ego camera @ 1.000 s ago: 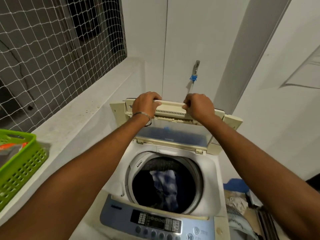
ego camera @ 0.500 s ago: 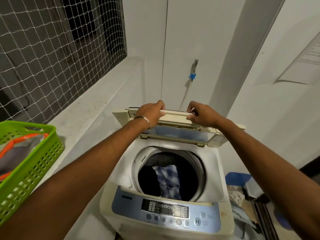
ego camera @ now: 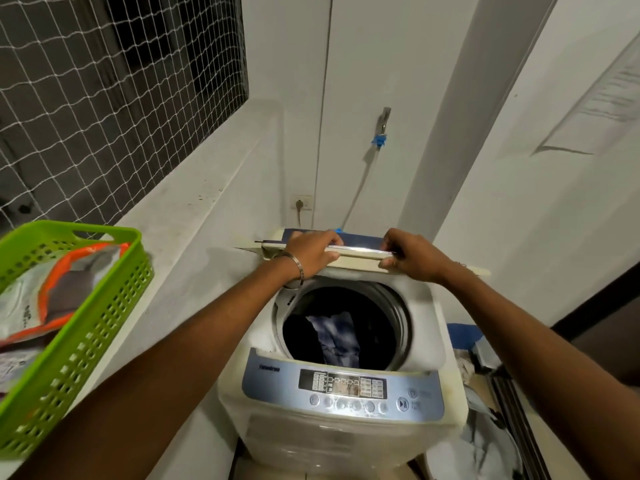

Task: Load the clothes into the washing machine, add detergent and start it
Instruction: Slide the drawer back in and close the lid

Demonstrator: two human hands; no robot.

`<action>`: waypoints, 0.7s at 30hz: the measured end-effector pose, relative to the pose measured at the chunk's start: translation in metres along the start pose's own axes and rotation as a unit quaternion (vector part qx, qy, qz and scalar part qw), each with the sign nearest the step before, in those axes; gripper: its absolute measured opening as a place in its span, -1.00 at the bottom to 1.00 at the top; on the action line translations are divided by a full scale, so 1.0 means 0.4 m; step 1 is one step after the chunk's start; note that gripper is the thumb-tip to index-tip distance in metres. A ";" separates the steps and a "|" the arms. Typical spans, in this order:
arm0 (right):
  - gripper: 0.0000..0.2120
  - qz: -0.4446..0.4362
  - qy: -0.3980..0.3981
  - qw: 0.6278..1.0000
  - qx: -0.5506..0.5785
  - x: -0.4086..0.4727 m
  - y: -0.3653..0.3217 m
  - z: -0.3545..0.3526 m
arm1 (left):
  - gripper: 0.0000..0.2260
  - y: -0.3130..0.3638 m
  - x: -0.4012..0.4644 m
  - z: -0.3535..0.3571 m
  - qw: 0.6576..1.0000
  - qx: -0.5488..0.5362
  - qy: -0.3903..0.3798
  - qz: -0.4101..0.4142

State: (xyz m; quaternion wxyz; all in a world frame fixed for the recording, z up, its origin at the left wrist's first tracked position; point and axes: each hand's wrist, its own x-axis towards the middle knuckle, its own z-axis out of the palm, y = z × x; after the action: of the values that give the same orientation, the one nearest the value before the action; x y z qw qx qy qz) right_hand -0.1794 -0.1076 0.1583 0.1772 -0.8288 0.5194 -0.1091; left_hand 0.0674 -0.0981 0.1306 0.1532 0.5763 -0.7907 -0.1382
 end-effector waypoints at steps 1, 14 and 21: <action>-0.73 -0.005 -0.004 1.000 0.000 -0.013 0.002 0.013 | -0.71 -0.002 -0.012 0.009 1.000 -0.010 -0.019 -0.005; -0.71 -0.023 -0.068 0.996 -0.045 -0.150 0.035 0.248 | -0.86 0.007 -0.167 0.173 0.991 0.002 -0.133 -0.032; -0.77 0.034 -0.056 0.995 -0.074 -0.213 0.058 0.421 | -0.92 0.002 -0.231 0.315 0.988 0.029 -0.136 -0.069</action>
State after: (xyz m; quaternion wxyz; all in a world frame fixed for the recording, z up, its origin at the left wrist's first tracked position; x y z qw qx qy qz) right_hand -0.1744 -0.0098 -0.0046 0.1475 -0.8266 0.5429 -0.0180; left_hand 0.0430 -0.0044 0.0081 0.0173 0.6096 -0.7663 -0.2023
